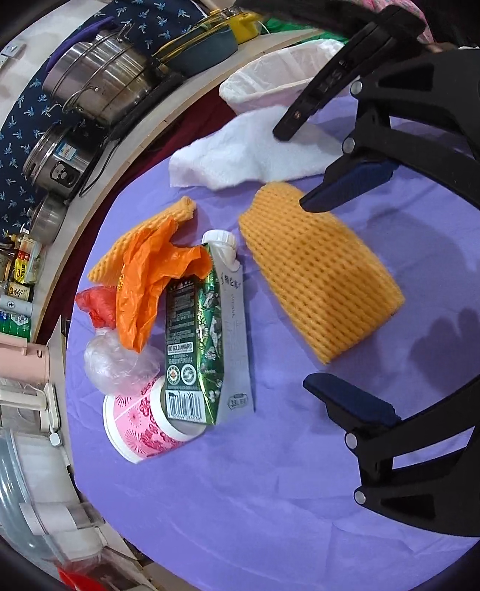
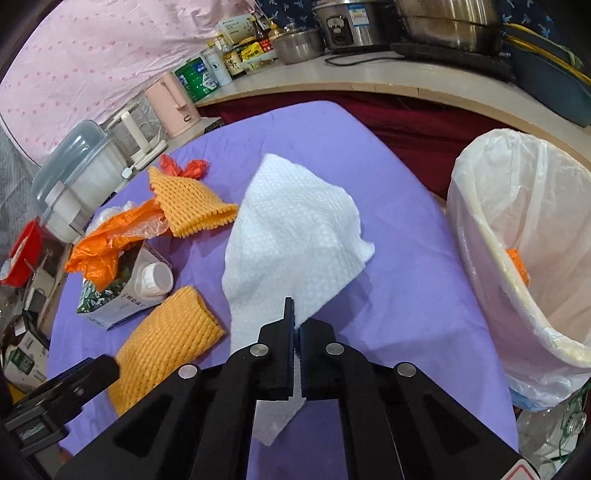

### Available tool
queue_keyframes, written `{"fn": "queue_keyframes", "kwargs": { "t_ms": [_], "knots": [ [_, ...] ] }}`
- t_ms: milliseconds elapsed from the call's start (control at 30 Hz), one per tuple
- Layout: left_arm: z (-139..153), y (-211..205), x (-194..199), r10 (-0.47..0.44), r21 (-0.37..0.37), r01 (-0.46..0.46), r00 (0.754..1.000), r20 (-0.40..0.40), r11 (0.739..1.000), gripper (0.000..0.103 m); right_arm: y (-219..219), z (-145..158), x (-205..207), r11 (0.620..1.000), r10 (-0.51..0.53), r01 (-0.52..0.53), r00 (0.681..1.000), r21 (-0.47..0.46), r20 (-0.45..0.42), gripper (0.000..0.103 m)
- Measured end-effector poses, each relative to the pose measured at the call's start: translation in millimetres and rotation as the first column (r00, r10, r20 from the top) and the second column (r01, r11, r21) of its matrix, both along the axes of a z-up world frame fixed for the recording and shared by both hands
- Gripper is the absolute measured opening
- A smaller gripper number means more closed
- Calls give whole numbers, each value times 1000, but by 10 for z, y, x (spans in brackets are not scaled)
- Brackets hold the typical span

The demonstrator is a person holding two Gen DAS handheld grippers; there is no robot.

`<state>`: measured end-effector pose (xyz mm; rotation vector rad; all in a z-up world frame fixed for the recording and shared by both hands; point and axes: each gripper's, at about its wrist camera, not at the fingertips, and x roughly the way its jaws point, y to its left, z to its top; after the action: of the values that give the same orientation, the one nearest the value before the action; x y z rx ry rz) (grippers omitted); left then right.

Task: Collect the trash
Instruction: 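Grasp the white paper towel with right tool while left tool grasps orange foam net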

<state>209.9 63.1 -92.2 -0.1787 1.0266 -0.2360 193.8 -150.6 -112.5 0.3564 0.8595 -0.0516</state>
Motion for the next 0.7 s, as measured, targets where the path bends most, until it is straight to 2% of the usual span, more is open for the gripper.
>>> {"fn": "queue_keyframes", "kwargs": {
  "t_ms": [200, 300, 400, 533, 600, 700],
  "knots": [
    [-149, -130, 61, -47, 21, 48, 998, -30, 999, 85, -94, 146, -155, 1000, -20, 20, 999, -11, 26, 2],
    [-169, -226, -14, -86, 46, 87, 996, -25, 995, 79, -101, 202, -216, 1000, -25, 26, 999, -18, 33, 2],
    [-162, -297, -110, -130, 56, 131, 991, -26, 990, 63, -101, 271, -310, 999, -29, 31, 998, -32, 47, 2],
    [-151, -371, -244, -188, 54, 190, 981, -42, 980, 32, -89, 355, -415, 999, -31, 33, 997, -38, 64, 2],
    [-121, -410, -335, -200, 69, 202, 979, -32, 977, 25, -95, 401, -474, 998, -34, 37, 997, -43, 73, 2],
    [-18, -437, -450, -205, 67, 206, 979, -9, 976, 21, -122, 507, -600, 998, -38, 43, 995, -44, 96, 2]
  ]
}}
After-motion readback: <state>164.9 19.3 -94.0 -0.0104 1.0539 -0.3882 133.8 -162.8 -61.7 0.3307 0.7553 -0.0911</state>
